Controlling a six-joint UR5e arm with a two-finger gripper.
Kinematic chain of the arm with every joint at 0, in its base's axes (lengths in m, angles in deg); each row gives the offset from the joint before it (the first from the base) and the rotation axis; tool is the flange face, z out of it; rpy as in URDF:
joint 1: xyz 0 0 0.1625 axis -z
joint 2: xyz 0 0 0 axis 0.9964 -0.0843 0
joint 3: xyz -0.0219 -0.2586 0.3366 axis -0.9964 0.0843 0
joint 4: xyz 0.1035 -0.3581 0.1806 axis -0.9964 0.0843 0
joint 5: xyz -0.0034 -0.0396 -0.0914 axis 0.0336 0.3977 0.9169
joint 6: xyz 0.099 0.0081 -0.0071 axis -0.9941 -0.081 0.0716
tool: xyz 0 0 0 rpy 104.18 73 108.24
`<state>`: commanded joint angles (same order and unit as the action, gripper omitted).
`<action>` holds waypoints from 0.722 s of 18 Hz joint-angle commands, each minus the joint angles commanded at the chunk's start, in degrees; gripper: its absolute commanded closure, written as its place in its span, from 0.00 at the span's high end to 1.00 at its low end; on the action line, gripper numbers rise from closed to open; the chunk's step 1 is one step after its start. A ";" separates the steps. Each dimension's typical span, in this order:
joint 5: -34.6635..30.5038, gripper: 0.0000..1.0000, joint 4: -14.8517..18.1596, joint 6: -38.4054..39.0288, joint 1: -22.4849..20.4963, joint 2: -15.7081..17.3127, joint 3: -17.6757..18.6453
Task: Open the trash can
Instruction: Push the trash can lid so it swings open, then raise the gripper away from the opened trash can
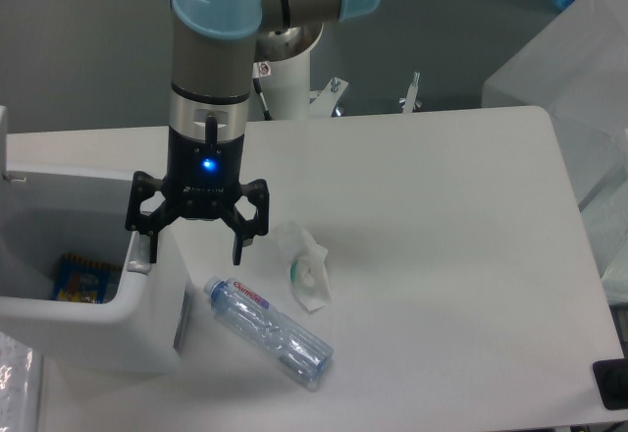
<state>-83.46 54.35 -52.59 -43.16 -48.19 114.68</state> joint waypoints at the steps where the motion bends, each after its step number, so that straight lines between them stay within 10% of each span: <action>1: 0.00 1.00 0.00 0.00 0.00 0.09 -0.17; 7: -0.44 1.00 -3.15 -4.04 -1.75 -0.35 -4.47; 13: -14.05 1.00 -4.13 -10.79 -1.85 -2.54 -7.30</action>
<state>-97.51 50.22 -63.38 -45.00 -50.73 107.38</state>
